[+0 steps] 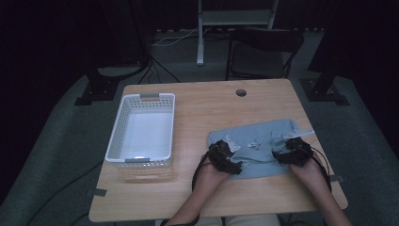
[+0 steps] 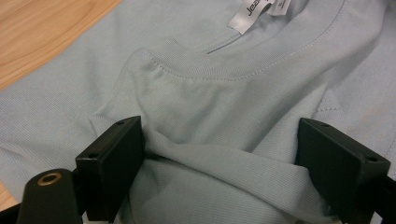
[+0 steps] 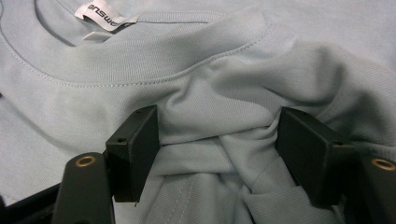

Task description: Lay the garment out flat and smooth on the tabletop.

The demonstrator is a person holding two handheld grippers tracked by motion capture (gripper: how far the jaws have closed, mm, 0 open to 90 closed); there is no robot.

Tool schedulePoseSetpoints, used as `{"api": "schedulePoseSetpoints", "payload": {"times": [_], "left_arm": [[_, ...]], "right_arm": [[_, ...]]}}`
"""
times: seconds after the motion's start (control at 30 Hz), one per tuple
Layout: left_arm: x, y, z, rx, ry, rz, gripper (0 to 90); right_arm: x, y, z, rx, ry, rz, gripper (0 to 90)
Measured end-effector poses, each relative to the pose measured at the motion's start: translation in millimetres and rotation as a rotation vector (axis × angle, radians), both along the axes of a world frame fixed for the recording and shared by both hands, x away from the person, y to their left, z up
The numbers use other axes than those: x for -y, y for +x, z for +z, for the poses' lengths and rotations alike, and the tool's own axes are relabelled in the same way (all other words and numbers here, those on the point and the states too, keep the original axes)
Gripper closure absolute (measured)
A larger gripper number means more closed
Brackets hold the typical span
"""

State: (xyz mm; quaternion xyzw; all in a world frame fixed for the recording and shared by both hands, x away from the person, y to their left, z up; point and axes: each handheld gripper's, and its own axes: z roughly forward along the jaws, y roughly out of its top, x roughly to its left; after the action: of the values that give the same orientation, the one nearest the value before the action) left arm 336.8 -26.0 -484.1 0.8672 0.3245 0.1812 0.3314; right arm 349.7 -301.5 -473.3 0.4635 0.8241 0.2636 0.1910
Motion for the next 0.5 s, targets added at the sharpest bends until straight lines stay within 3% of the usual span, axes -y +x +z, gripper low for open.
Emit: {"api": "schedulePoseSetpoints", "payload": {"times": [0.27,0.5], "left_arm": [[-24.4,-2.3,1.9,0.016,0.031,0.041,16.7],[-32.1,-14.9,0.9,0.044,0.017,0.055,16.8]], "right_arm": [[-28.6,-6.9,-1.3,-0.014,-0.009,0.043,21.7],[-30.2,-17.5,0.0,0.0,0.03,0.051,22.7]]}}
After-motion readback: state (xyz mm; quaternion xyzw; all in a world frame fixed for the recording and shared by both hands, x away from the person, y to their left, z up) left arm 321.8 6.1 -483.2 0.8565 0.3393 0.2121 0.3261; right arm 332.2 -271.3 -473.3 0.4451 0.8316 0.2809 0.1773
